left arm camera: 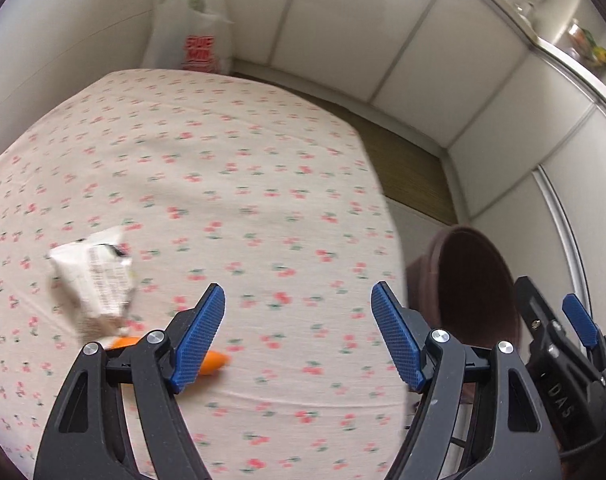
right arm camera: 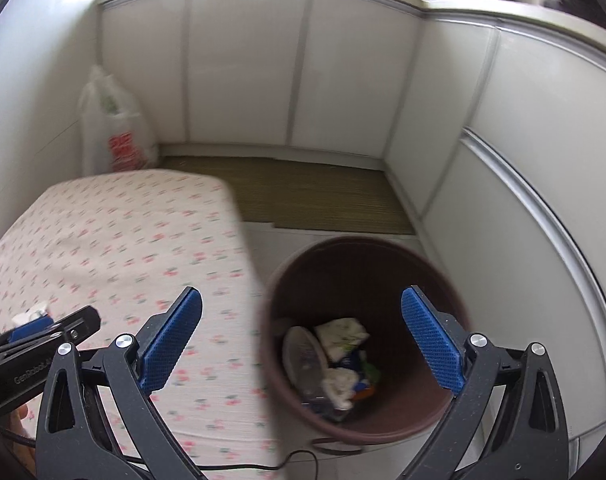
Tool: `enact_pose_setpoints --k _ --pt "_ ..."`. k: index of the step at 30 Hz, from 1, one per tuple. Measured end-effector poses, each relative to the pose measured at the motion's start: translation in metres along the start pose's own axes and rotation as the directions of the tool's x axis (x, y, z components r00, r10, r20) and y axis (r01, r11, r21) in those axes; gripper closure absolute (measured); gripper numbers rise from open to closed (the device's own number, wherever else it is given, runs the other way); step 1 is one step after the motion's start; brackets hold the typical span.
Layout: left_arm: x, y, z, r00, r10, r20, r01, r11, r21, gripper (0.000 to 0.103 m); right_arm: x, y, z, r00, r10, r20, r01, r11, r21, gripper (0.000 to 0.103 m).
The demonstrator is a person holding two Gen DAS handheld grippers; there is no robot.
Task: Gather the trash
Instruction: 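Move both open tools back to the white wrapper and orange peel, then grasp the white snack wrapper with the left tool while the right tool grasps the orange peel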
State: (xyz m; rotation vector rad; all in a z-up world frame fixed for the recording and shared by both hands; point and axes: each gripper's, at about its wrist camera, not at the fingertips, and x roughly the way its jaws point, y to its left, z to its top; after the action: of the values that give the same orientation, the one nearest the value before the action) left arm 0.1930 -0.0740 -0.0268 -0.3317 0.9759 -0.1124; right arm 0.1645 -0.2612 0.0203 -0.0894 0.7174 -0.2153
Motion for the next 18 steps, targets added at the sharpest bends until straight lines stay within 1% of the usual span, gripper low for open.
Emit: enact_pose_setpoints --k 5,10,12,15,18 --pt "-0.004 0.05 0.003 0.998 0.061 -0.001 -0.061 0.995 -0.079 0.029 -0.001 0.052 -0.001 0.998 0.051 0.029 -0.047 0.992 -0.113 0.007" --pt "-0.003 0.103 0.005 0.992 0.125 -0.014 -0.125 0.975 -0.183 0.029 -0.002 0.086 -0.002 0.99 0.132 0.042 -0.122 0.973 -0.195 0.007" --pt "-0.002 0.122 0.005 0.989 0.144 -0.024 -0.146 0.963 -0.225 0.029 -0.003 0.1 -0.004 0.985 0.169 0.033 -0.156 0.958 -0.241 0.007" --pt "0.001 0.145 0.004 0.987 0.157 -0.044 -0.163 0.942 -0.293 0.029 -0.002 0.121 -0.01 0.975 0.222 0.019 -0.204 0.923 -0.326 0.007" --pt "0.007 0.164 0.001 0.986 0.152 -0.068 -0.166 0.919 -0.359 0.029 -0.004 0.144 -0.019 0.96 0.281 -0.001 -0.254 0.866 -0.432 0.007"
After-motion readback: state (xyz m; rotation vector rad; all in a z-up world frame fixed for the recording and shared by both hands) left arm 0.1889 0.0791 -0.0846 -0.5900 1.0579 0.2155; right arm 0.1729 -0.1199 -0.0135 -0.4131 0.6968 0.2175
